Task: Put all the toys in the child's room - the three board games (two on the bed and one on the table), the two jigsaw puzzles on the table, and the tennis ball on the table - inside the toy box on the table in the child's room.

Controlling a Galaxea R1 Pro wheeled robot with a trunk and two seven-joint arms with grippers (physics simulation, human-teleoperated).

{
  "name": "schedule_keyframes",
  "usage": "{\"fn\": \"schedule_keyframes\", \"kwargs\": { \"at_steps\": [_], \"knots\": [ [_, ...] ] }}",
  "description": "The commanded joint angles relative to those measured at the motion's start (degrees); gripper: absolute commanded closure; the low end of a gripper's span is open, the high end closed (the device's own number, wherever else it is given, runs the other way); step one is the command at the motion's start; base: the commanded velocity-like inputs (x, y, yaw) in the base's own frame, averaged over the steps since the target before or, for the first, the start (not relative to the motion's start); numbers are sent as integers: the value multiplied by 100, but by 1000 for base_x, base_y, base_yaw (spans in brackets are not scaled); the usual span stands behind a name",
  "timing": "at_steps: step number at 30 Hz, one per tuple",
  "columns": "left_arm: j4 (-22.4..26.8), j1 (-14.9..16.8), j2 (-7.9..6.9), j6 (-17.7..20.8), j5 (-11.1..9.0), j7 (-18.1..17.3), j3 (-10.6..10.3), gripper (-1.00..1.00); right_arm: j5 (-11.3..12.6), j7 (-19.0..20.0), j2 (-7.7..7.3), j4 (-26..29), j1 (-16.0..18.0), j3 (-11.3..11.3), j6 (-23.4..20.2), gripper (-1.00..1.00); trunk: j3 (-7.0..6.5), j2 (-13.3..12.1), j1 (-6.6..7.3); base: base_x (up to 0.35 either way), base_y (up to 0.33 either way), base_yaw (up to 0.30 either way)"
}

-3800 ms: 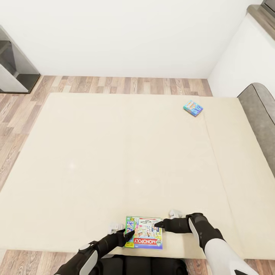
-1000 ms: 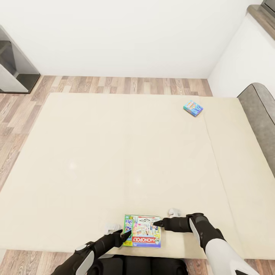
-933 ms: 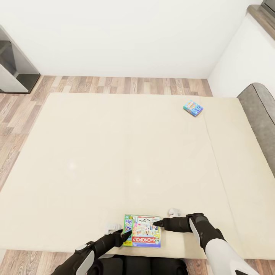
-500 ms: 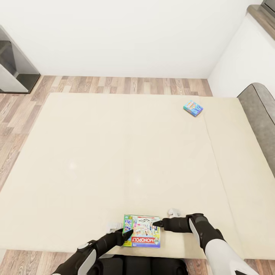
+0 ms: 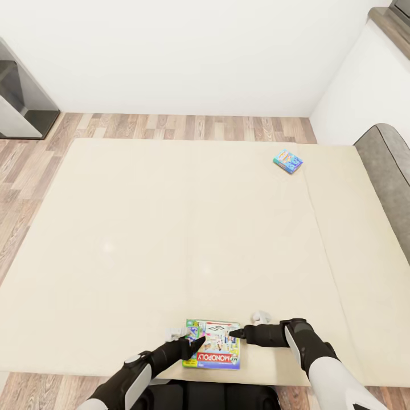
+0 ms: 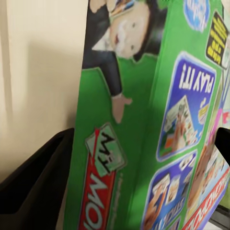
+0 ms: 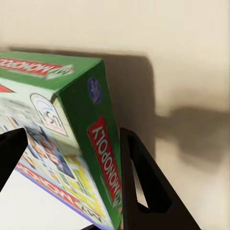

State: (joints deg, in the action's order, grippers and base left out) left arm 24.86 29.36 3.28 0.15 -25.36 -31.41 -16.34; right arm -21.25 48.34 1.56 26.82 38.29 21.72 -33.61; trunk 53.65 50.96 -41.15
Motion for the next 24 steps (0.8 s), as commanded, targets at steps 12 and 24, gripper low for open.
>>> {"fn": "schedule_keyframes", "kwargs": {
  "at_steps": [12, 24],
  "knots": [
    [3, 32, 64, 12, -91, -9, -10, 100, -20, 44, 99, 7, -7, 10, -85, 100, 3, 3, -1, 0, 0, 0],
    [3, 35, 85, 19, -98, -14, -12, 100, -20, 44, 99, 7, -6, 9, -85, 100, 3, 3, -1, 0, 0, 0]
  ]
}}
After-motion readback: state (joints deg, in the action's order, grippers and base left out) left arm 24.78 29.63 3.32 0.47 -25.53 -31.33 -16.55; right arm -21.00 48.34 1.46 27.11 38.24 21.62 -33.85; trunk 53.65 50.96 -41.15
